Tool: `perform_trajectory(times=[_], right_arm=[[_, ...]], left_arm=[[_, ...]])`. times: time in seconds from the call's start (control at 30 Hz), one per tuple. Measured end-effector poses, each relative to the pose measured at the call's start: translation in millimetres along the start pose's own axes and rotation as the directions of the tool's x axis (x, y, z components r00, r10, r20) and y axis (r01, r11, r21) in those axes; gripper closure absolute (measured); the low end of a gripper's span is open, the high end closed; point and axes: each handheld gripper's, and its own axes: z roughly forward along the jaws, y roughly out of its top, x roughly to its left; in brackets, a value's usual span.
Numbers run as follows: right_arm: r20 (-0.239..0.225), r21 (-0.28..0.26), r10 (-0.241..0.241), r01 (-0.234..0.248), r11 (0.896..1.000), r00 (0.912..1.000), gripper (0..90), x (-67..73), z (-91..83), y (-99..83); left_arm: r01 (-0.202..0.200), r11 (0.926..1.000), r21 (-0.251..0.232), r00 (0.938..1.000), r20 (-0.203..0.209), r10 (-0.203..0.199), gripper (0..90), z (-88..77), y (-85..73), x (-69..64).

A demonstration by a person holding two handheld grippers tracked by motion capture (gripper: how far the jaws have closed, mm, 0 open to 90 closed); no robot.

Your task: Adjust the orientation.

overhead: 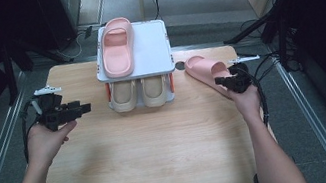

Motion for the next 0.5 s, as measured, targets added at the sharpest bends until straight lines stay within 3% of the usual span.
perform_trajectory(times=[0.23, 0.5], right_arm=[[0.022, 0.008, 0.024, -0.024, 1.0, 0.9995, 90.0, -11.0, 6.0, 1.3], [0.058, 0.007, 0.034, -0.035, 0.999, 0.9977, 90.0, -18.8, 17.1, 6.9]], left_arm=[[0.008, 1.0, 0.001, 1.0, -0.003, -0.008, 47.5, 1.1, -17.1, 0.6], [0.006, 1.0, -0.006, 0.9999, -0.014, -0.006, 47.2, 0.7, -26.3, 1.9]])
